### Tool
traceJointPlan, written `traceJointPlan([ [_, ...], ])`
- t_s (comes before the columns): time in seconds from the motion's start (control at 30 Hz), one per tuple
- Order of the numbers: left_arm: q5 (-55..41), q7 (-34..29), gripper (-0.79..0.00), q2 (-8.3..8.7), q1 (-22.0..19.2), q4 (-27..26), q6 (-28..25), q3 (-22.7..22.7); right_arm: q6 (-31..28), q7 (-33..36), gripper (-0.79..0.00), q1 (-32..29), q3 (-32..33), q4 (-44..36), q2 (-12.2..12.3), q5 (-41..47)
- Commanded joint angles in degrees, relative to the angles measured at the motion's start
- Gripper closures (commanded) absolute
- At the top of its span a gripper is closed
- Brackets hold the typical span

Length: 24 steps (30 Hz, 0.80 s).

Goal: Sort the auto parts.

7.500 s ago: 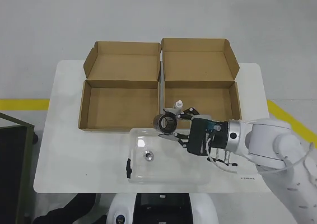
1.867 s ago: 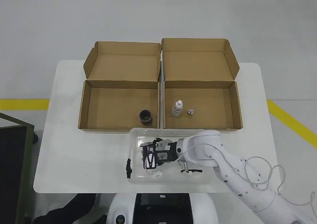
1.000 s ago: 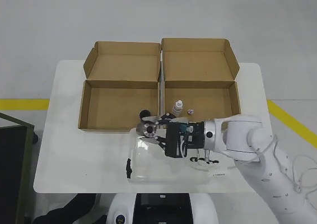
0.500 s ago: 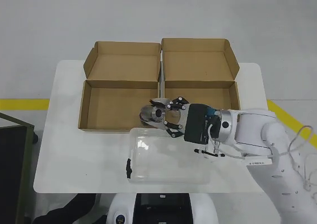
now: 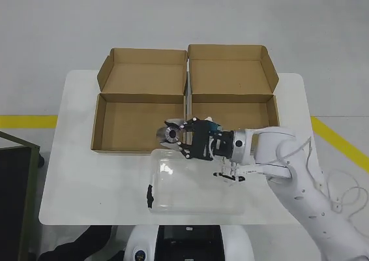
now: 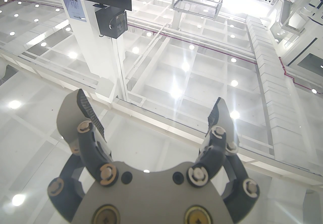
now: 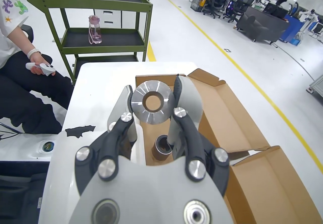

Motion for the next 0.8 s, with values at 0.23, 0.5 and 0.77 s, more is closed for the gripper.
traceJointPlan([
  [0.23, 0.0, 0.0, -0.785, 0.0, 0.0, 0.0, 0.0, 0.0, 4.11, 0.93, 0.0, 5.33, -7.47, 7.5, -2.2, -2.9],
  [0.5, 0.0, 0.0, -0.785, 0.0, 0.0, 0.0, 0.0, 0.0, 7.63, 2.02, 0.0, 10.7, -14.52, 15.72, -5.13, -3.51],
  [0.77, 0.0, 0.0, -0.785, 0.0, 0.0, 0.0, 0.0, 0.0, 10.12, 3.53, 0.0, 16.39, -20.57, 24.21, -8.63, -4.62],
])
